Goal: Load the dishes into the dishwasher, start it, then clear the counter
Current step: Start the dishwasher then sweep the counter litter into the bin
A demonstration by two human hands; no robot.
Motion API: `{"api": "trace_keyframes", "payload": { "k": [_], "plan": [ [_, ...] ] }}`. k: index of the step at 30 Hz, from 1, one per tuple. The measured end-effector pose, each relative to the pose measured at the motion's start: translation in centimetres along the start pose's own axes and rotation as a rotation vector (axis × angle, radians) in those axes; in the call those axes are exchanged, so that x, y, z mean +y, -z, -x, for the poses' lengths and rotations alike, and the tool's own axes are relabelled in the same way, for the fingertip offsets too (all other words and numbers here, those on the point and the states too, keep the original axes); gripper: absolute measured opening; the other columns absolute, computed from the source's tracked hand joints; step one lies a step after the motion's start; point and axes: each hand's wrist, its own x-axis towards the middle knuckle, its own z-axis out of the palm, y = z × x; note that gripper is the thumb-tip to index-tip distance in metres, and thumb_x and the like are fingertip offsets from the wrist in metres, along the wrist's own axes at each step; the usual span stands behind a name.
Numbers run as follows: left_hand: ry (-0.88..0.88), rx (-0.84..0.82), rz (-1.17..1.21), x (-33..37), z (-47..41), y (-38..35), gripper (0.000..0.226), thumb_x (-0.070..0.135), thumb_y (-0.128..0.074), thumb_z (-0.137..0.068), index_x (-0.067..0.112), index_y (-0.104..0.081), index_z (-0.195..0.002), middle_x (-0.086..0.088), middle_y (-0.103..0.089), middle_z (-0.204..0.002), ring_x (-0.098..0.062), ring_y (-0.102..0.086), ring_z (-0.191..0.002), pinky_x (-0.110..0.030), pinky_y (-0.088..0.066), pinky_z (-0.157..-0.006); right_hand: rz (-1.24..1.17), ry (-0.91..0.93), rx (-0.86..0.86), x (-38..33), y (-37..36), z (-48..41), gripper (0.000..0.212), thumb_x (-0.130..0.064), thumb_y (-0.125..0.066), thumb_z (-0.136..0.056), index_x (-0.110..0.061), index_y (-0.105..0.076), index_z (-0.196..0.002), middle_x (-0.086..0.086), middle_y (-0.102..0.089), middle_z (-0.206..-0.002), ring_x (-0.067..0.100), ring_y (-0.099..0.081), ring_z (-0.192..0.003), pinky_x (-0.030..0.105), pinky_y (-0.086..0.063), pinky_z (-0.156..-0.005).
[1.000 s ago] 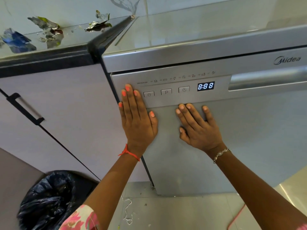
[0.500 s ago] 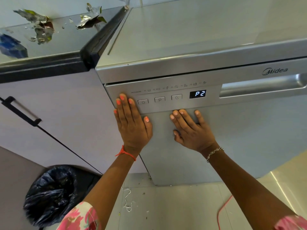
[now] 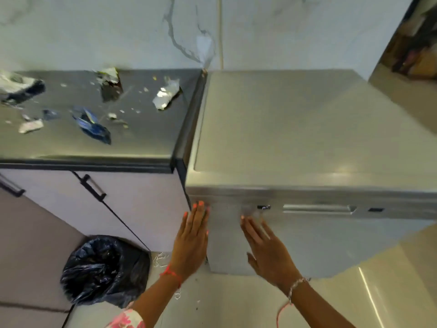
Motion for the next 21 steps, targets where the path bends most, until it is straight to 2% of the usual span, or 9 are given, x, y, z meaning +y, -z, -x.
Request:
{"api": "trace_keyframes", "payload": {
  "k": [2,3,4,6,7,11,16,19,21],
  "plan": [
    [-0.02,-0.145,0.073,-0.1,0.1,4.8,0.064,0.012,-0.041,-0.087,0.008,-0.017,-0.147,-0.005,-0.001,-0.158,-0.023,-0.009,-0.144,-0.031,-0.005,-0.118,-0.109,0.012,-0.091,0.3,5.4,-1.0,0.061,-0.036,-0.077,-0.061,-0.007,-0.066,-0.114,0.008,-0.06,-0.126,0.019,-0.061,-0.112,0.027,-0.046,-0.097],
    [-0.032,-0.189,0.089,-0.5,-0.4,7.2,0.061,0.013,-0.041,-0.088,0.008,-0.021,-0.145,-0.004,-0.003,-0.157,-0.021,-0.009,-0.144,-0.03,-0.004,-0.118,-0.133,0.032,-0.092,0.5,8.5,-2.0,0.046,-0.032,-0.072,-0.067,-0.007,-0.068,-0.106,0.009,-0.063,-0.117,0.02,-0.065,-0.104,0.026,-0.052,-0.087],
    [-0.027,-0.211,0.106,-1.2,-1.0,9.7,0.056,0.016,-0.038,-0.09,0.008,-0.024,-0.144,-0.003,-0.007,-0.157,-0.019,-0.008,-0.144,-0.028,-0.002,-0.117,-0.176,0.058,-0.124,0.5,11.9,-3.3,0.035,-0.028,-0.06,-0.079,-0.006,-0.066,-0.106,0.01,-0.061,-0.115,0.023,-0.064,-0.104,0.028,-0.053,-0.084],
    [0.015,-0.212,0.156,-2.5,-2.2,13.2,0.047,0.021,-0.033,-0.094,0.01,-0.033,-0.14,-0.006,-0.023,-0.152,-0.018,-0.013,-0.143,-0.027,-0.006,-0.117,-0.226,0.063,-0.203,0.5,16.8,-6.0,0.032,-0.026,-0.038,-0.096,-0.006,-0.055,-0.115,0.011,-0.054,-0.121,0.026,-0.056,-0.109,0.032,-0.046,-0.09],
    [0.065,-0.191,0.192,-3.5,-3.0,15.1,0.043,0.02,-0.034,-0.093,0.011,-0.038,-0.135,-0.008,-0.033,-0.147,-0.019,-0.02,-0.14,-0.028,-0.01,-0.117,-0.272,0.031,-0.198,0.5,18.8,-7.7,0.034,-0.029,-0.035,-0.098,-0.008,-0.053,-0.118,0.009,-0.054,-0.121,0.025,-0.055,-0.109,0.031,-0.043,-0.09],
    [0.243,-0.059,0.251,-8.4,-6.6,19.9,0.036,0.015,-0.037,-0.087,0.011,-0.054,-0.119,-0.011,-0.056,-0.126,-0.021,-0.042,-0.125,-0.036,-0.035,-0.107,-0.405,-0.042,-0.145,-0.5,23.6,-13.8,0.031,-0.028,-0.041,-0.097,-0.01,-0.056,-0.118,0.006,-0.058,-0.118,0.022,-0.055,-0.108,0.029,-0.042,-0.091],
    [0.408,0.056,0.276,-16.6,-9.6,22.7,0.034,0.011,-0.037,-0.085,-0.001,-0.063,-0.103,-0.016,-0.062,-0.106,-0.018,-0.051,-0.106,-0.03,-0.043,-0.095,-0.523,-0.069,-0.124,-4.4,24.4,-22.4,0.026,-0.019,-0.045,-0.095,0.001,-0.061,-0.101,0.013,-0.057,-0.105,0.027,-0.056,-0.099,0.033,-0.044,-0.083],
    [0.534,0.039,0.266,-22.9,-10.2,22.1,0.026,-0.005,-0.047,-0.087,-0.006,-0.06,-0.109,-0.018,-0.058,-0.113,-0.027,-0.053,-0.109,-0.03,-0.039,-0.1,-0.608,-0.135,-0.087,-6.6,22.5,-28.0,0.026,-0.019,-0.047,-0.095,0.001,-0.06,-0.105,0.013,-0.054,-0.109,0.027,-0.053,-0.102,0.03,-0.04,-0.085],
    [0.574,0.0,0.278,-26.5,-10.6,21.6,0.028,-0.008,-0.048,-0.086,-0.007,-0.059,-0.112,-0.019,-0.055,-0.118,-0.029,-0.05,-0.115,-0.032,-0.035,-0.105,-0.689,-0.227,-0.034,-7.5,21.4,-31.1,0.024,-0.018,-0.051,-0.093,0.001,-0.062,-0.103,0.014,-0.054,-0.107,0.028,-0.055,-0.101,0.03,-0.039,-0.087]
  ]
}}
